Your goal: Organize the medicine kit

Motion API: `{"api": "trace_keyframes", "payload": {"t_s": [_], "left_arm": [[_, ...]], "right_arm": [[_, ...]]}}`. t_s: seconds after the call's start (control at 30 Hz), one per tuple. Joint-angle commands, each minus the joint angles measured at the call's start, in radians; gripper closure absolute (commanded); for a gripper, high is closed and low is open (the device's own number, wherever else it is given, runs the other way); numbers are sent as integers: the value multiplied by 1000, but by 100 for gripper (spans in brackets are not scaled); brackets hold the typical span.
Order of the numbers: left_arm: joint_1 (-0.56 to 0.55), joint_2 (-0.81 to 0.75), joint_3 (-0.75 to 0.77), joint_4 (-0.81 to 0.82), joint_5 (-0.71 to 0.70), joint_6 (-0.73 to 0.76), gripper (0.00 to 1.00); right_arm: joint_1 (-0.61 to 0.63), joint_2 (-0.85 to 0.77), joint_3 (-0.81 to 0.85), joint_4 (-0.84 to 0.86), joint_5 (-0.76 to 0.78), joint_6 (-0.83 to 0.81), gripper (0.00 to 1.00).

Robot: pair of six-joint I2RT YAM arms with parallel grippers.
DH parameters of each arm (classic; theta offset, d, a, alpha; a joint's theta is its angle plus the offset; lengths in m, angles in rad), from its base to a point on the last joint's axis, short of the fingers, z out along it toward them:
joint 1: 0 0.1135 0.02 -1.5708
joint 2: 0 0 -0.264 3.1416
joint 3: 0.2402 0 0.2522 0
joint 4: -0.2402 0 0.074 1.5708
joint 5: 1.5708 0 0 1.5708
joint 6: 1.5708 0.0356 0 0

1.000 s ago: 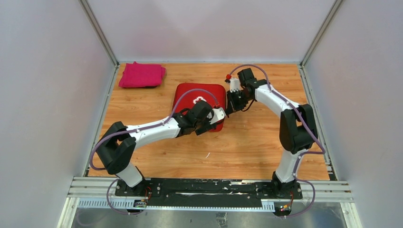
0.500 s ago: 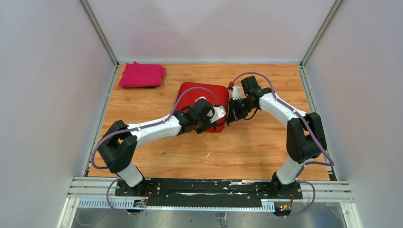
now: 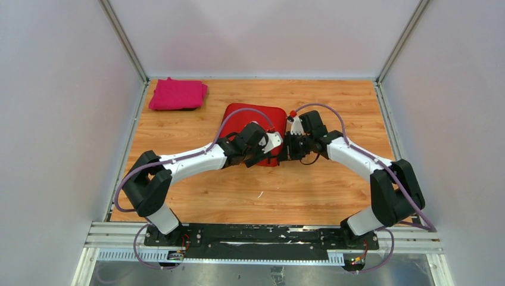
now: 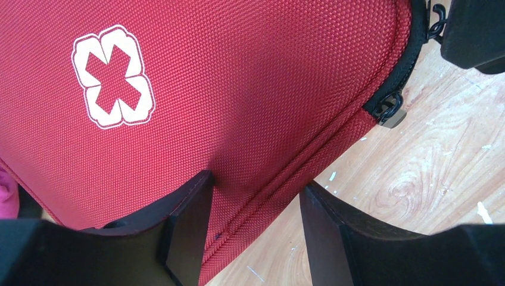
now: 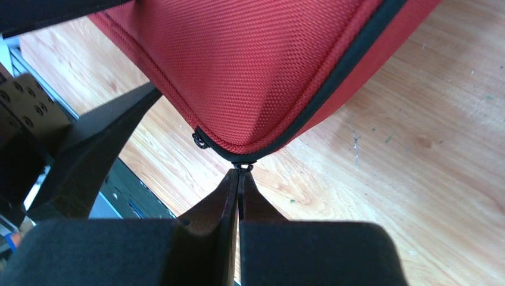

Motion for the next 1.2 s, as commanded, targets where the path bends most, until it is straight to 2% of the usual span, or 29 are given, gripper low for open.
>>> {"api": "trace_keyframes", "payload": {"t_s": [0.0,0.37,0.57,0.63,0.73,0.97,1.17], "left_arm": [[18,33,15,-6,25,-49,42],[18,36,16,-9,42,-57,42],[18,40,22,-12,46,-59,43],[18,41,21,-13,46,-58,43],[18,40,22,-13,49,-60,43],[18,36,22,-12,66,-63,43],[18,-1,16,-1,72,-78,40]], "right_arm": [[52,-58,-72,154,-18,226,100],[141,-23,-107,362,-40,372,100],[159,1,-94,348,-55,355,100],[165,35,-56,278,-80,312,100],[182,59,-22,204,-33,261,100],[187,93,-87,484,-111,410,100],[181,86,-95,482,-38,430,100]]}}
